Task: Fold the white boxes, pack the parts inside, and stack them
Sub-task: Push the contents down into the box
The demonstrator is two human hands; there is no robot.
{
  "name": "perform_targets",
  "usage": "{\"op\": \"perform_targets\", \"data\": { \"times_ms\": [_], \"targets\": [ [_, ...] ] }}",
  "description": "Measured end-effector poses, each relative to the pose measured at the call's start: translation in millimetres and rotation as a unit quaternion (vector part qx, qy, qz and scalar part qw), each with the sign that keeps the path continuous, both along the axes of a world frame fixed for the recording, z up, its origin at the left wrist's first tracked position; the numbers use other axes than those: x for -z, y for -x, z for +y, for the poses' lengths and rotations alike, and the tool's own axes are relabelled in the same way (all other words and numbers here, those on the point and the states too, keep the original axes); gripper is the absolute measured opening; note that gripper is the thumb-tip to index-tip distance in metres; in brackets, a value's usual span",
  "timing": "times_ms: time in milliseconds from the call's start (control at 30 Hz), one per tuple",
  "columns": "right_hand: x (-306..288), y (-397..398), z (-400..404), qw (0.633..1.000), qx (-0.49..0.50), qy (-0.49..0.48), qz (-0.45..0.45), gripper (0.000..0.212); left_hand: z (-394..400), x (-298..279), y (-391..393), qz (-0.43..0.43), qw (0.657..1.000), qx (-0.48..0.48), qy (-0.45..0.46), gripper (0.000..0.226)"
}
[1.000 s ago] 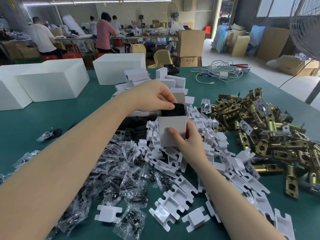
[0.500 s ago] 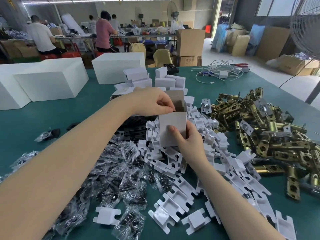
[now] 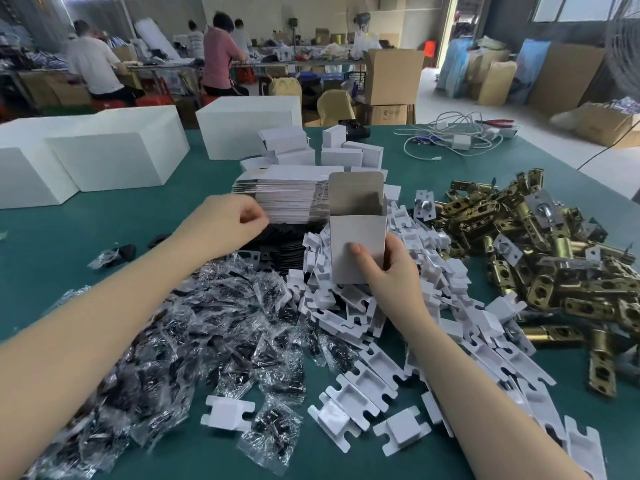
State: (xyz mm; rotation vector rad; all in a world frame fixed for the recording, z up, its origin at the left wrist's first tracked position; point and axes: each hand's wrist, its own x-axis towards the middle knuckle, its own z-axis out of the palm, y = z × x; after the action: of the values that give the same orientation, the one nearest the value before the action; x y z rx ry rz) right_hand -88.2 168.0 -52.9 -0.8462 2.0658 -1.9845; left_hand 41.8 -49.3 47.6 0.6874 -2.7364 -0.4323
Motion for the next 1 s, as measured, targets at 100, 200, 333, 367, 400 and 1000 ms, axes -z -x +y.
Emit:
{"op": "perform_targets", "data": {
  "times_ms": [100, 200, 333, 367, 400, 1000],
  "targets": [
    [0, 0, 1, 1.000, 0.001, -0.003, 0.003, 0.033, -15, 17, -11, -0.152, 0.988, -0.012, 0.038, 0.027],
    [0, -1, 2, 1.000, -0.001, -0.006, 0.005, 0.032, -17, 31, -15, -0.221, 0.974, -0.007, 0.054, 0.033],
    [1, -1, 3, 1.000, 0.000, -0.003, 0.003, 0.032, -19, 42, -14, -0.224, 0.969, 0.000, 0.104, 0.035],
    [1, -1, 3, 1.000, 0.001, -0.003, 0.003, 0.033, -19, 42, -13, -0.223, 0.969, 0.002, 0.109, 0.033],
    [1, -1, 3, 1.000, 0.001, -0.003, 0.004, 0.033, -19, 42, -12, -0.219, 0.969, 0.001, 0.113, 0.029],
    [0, -2, 2, 1.000, 0.009, -0.021, 0.018, 0.023, 3, -6, 3, 0.335, 0.682, -0.122, -0.639, 0.015]
  ]
}}
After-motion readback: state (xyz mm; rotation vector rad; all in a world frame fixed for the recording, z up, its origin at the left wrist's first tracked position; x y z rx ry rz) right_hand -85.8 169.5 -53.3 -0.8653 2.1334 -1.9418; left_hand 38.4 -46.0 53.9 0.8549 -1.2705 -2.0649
